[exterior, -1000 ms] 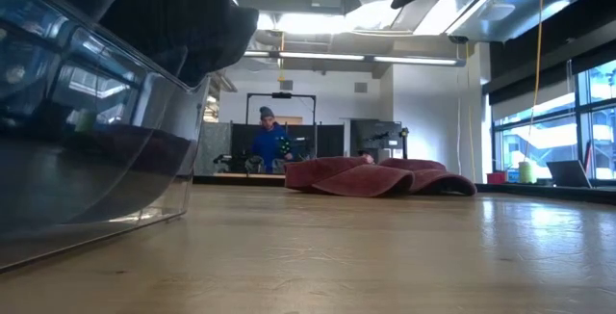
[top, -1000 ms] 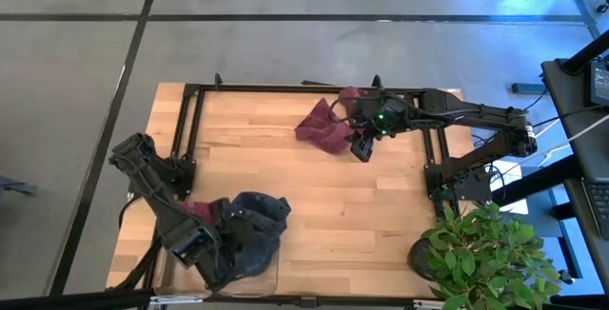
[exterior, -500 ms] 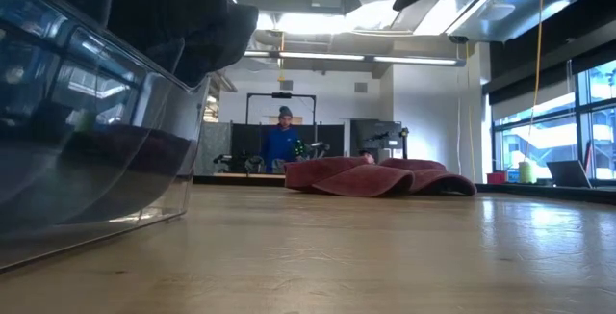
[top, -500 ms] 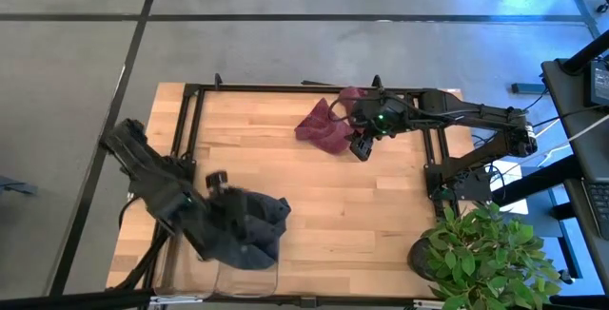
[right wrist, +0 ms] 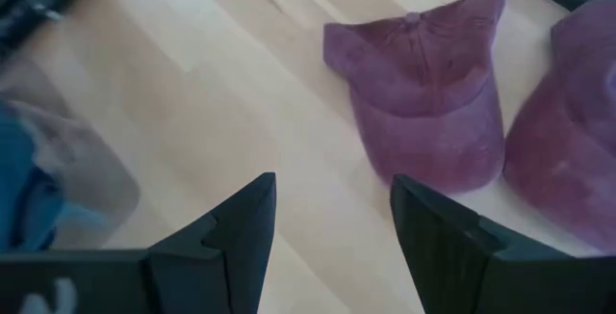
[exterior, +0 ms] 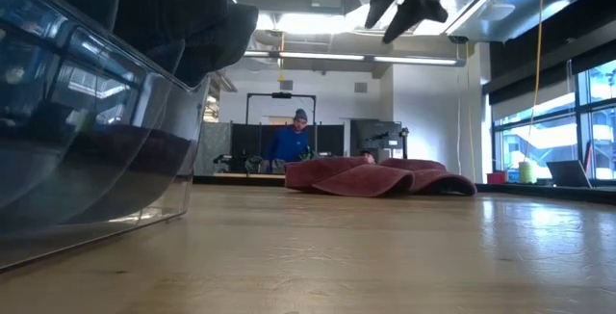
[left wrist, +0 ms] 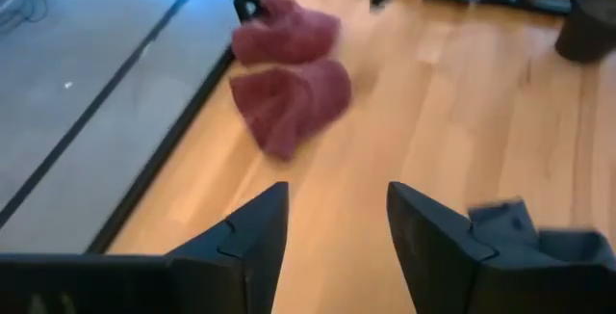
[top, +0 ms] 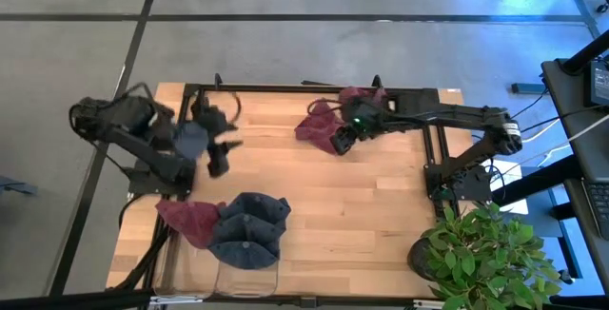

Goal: Pick & Place hat
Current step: Put the left red cap into the left transparent bin

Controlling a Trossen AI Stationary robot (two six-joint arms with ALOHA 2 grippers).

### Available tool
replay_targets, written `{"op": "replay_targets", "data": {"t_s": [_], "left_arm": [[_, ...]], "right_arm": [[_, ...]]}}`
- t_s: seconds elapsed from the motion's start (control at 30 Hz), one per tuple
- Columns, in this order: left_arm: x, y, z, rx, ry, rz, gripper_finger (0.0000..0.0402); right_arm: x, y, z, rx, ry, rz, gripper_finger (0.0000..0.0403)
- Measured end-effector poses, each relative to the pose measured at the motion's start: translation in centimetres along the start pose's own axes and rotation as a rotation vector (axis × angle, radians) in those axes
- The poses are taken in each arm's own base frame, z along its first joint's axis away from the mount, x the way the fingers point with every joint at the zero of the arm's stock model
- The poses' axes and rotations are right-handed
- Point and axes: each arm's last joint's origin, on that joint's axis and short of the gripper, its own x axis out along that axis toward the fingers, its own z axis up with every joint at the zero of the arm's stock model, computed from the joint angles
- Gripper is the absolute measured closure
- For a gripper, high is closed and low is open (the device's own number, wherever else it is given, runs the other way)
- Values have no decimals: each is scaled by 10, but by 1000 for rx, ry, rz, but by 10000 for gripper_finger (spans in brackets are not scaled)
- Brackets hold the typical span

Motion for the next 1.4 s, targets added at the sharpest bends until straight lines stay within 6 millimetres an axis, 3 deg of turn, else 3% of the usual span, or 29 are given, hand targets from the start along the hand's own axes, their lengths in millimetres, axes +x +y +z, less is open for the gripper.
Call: {"op": "replay_targets", "data": {"t_s": [0.13,0.27,0.37,0.5,0.73,0.97,1.23,1.4], "left_arm": [[15,13,13,23,-44,-55,226],[49,20,17,54,-64,-200,228],[75,32,17,47,-86,-210,227],[106,52,10,32,-88,-240,227],[147,91,-4,-42,-160,-288,226],[165,112,-19,-82,-174,-257,228],[165,117,-16,-86,-206,-229,229],[165,117,-14,-69,-233,-225,226]], "right_arm": [[20,-5,12,-4,20,16,197],[41,-13,24,-14,12,117,205],[60,-27,25,16,1,140,212],[86,-49,12,109,46,75,219],[125,-73,-30,239,146,38,222],[137,-88,-63,334,184,70,222],[128,-111,-98,419,32,101,222],[134,-115,-105,473,-72,161,222]]}}
